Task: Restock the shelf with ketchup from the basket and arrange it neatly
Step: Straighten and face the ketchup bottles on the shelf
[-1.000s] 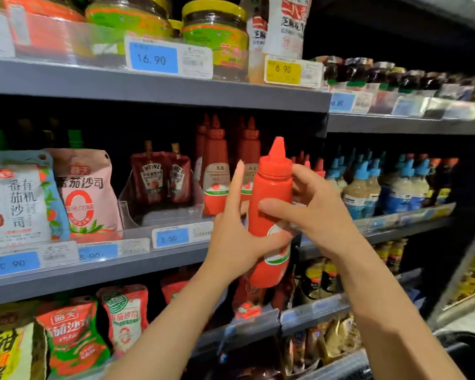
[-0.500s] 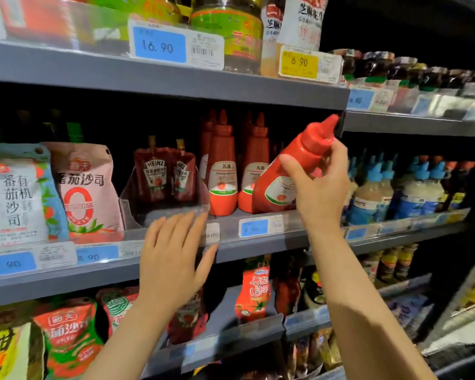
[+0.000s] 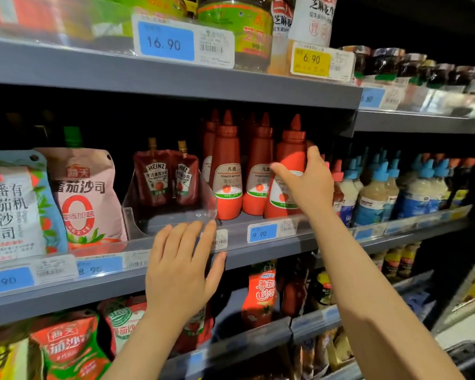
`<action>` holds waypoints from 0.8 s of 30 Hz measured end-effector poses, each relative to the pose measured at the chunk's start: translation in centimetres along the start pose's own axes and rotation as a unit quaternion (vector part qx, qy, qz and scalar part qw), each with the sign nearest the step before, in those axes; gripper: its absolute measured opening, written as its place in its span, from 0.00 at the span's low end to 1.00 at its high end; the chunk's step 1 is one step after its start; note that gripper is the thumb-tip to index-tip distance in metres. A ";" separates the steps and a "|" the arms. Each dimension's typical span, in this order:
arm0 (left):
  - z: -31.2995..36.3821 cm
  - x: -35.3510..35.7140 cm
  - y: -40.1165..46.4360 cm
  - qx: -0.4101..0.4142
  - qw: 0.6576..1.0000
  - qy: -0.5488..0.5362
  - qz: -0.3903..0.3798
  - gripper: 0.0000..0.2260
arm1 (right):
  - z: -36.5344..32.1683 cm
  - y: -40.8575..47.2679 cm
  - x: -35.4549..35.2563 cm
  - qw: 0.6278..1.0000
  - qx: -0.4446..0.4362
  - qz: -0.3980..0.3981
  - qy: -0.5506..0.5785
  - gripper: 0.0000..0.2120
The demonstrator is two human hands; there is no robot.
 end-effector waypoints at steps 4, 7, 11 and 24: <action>0.7 -0.7 0.0 -0.032 0.999 -0.044 -0.005 0.21 | 0.4 -1.8 -1.8 0.995 0.017 -0.063 0.077 0.41; 5.1 -1.6 -0.8 -0.073 0.983 -0.165 -0.016 0.21 | 1.8 -5.1 -5.4 0.991 -0.001 -0.042 0.128 0.34; 13.5 -1.7 -2.8 -0.137 0.905 -0.386 -0.114 0.17 | 6.9 -10.5 -13.2 0.993 0.002 0.040 0.111 0.12; 30.4 1.9 -13.4 0.074 0.764 -0.391 -0.507 0.39 | 37.9 -31.8 -26.0 0.788 0.585 0.143 -0.130 0.17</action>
Point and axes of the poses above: each hand's wrist, its own y-axis towards the middle knuckle, its own x-axis out of the palm, z = x × y, the point moved 3 cm from there along y, towards the middle knuckle, and after that the axes turned 8 degrees about z, right-handed, at the moved point
